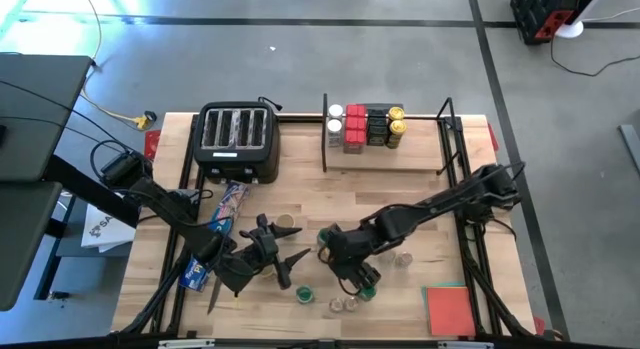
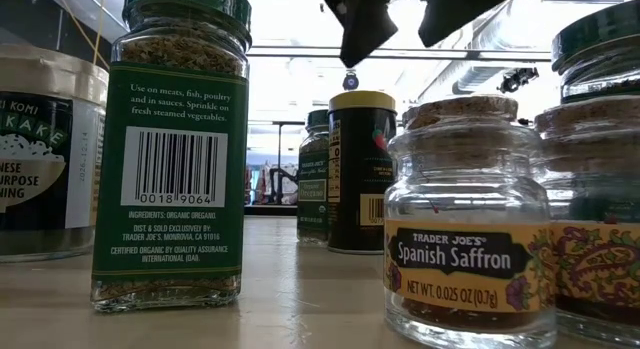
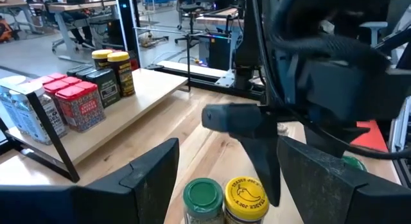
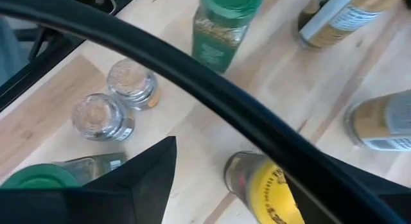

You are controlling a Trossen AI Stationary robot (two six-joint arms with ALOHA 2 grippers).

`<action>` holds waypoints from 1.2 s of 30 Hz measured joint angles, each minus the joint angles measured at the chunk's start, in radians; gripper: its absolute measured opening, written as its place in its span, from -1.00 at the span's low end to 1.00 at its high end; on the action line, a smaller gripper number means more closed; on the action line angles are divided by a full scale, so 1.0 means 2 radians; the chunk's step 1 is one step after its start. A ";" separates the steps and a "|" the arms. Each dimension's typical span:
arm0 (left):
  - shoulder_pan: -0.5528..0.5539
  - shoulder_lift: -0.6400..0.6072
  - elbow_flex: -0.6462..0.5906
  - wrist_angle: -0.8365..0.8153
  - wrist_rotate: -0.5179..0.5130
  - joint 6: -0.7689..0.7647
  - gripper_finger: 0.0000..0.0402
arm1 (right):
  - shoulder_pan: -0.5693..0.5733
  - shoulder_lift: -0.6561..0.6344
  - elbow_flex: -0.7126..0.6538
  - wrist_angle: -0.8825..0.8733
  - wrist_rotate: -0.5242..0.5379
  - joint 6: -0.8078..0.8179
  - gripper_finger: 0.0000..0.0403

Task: Shelf spices
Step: Put the yellow seasoning bottle on the shelf aligned with the other yellow seasoning bottle

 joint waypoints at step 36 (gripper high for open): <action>0.000 0.000 0.000 -0.009 0.010 -0.014 0.29 | -0.019 -0.052 0.007 -0.127 0.078 0.157 0.18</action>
